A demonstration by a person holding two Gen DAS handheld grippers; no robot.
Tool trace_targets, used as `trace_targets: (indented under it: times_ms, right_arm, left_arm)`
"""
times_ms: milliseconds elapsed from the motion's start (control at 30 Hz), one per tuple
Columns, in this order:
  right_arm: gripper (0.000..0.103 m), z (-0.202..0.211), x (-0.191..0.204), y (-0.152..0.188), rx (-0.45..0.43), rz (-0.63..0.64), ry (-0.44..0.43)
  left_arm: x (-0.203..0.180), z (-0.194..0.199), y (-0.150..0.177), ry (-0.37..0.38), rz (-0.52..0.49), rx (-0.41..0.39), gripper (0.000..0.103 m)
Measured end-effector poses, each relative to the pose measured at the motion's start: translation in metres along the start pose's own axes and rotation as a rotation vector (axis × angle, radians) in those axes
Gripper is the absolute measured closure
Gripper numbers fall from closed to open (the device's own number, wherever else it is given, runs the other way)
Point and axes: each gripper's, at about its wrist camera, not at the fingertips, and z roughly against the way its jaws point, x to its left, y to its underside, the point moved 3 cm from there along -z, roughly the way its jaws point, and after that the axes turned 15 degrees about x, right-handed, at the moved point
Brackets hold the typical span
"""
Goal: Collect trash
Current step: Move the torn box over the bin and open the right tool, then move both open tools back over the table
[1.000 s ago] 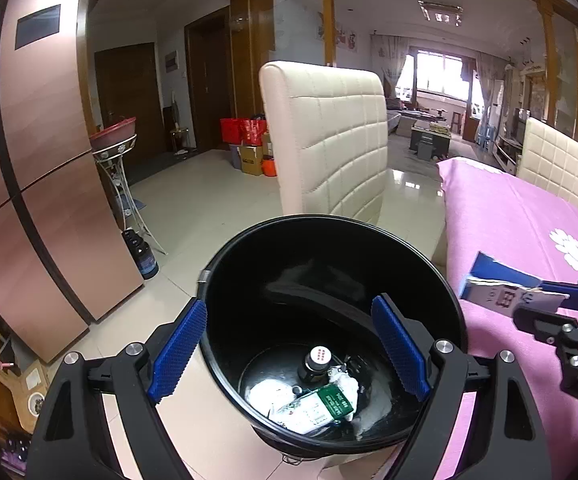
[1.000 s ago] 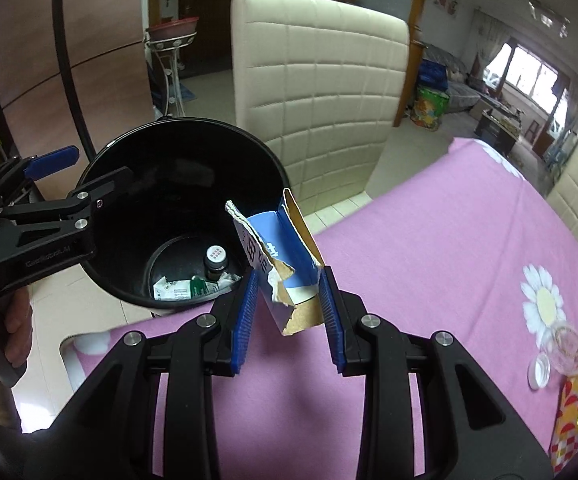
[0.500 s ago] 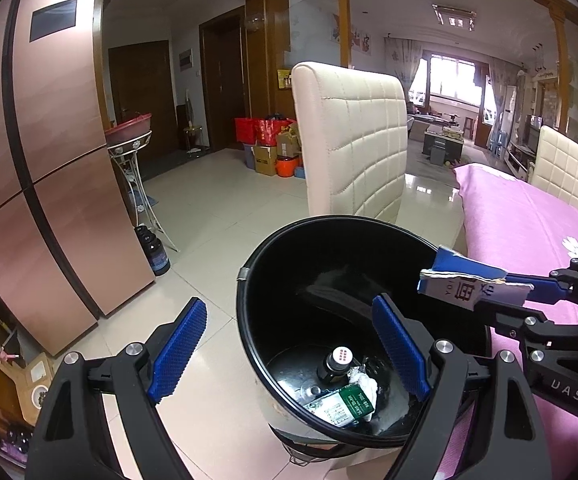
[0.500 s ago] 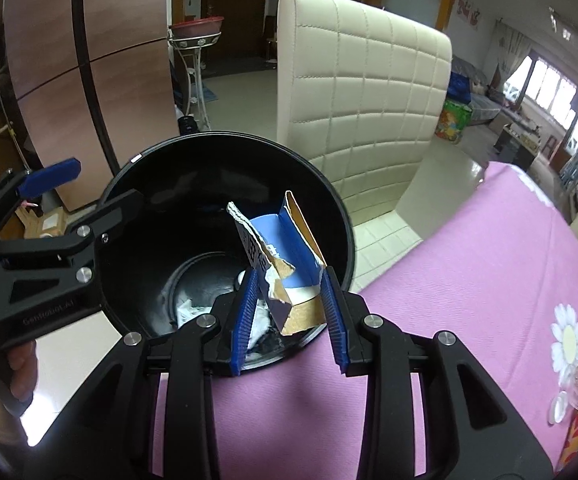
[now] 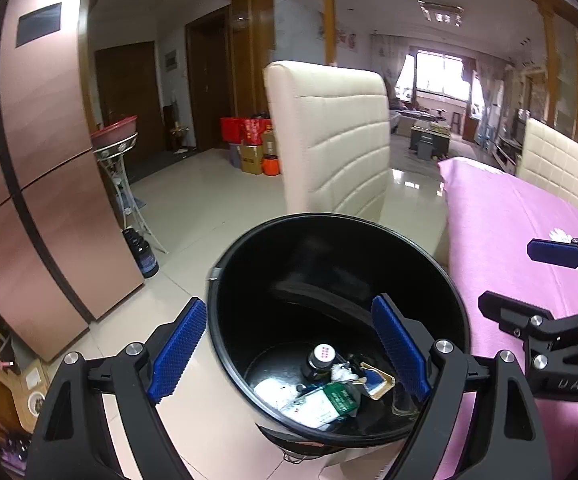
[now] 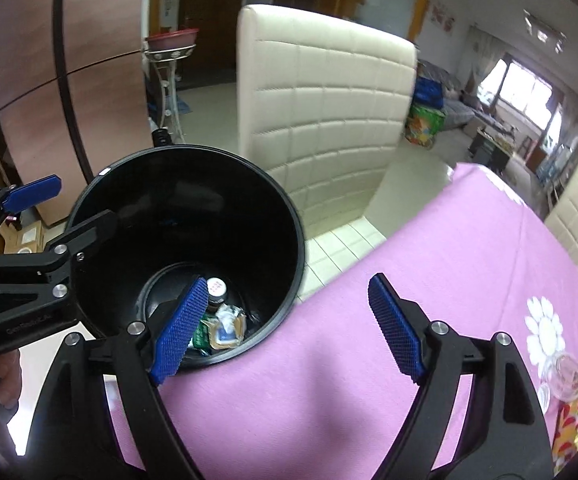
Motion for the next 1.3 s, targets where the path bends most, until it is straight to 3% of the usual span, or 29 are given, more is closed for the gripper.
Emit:
trace_targets:
  times_ms: [133, 233, 600, 800, 933, 1033, 1100, 1167, 1300]
  right_arm:
    - [0.022, 0.005, -0.024, 0.016, 0.006, -0.045, 0.047]
    - [0.028, 0.009, -0.05, 0.032, 0.017, -0.087, 0.088]
    - [0.03, 0.042, -0.178, 0.118, 0.04, -0.354, 0.249]
    - [0.03, 0.059, -0.256, 0.171, 0.073, -0.509, 0.392]
    - [0.031, 0.059, -0.293, 0.194, 0.108, -0.572, 0.416]
    - [0.038, 0.054, -0.301, 0.206, 0.132, -0.598, 0.404]
    - [0.05, 0.046, -0.302, 0.214, 0.156, -0.606, 0.379]
    - [0.07, 0.041, -0.295, 0.222, 0.182, -0.61, 0.361]
    - [0.085, 0.038, -0.294, 0.234, 0.18, -0.646, 0.297]
  left_arm:
    - [-0.022, 0.004, -0.003, 0.039, -0.036, -0.004, 0.02]
    - [-0.043, 0.006, -0.004, 0.076, -0.075, 0.001, 0.02]
    - [-0.171, 0.019, -0.001, 0.249, -0.301, 0.012, 0.02]
    - [-0.232, 0.023, 0.001, 0.343, -0.389, 0.041, 0.02]
    - [-0.273, 0.025, 0.002, 0.395, -0.431, 0.056, 0.02]
    - [-0.298, 0.026, 0.001, 0.438, -0.452, 0.054, 0.02]
    - [-0.312, 0.024, 0.0, 0.448, -0.471, 0.06, 0.02]
    - [-0.329, 0.022, 0.002, 0.46, -0.5, 0.069, 0.02]
    - [-0.358, 0.014, 0.005, 0.447, -0.558, 0.085, 0.02]
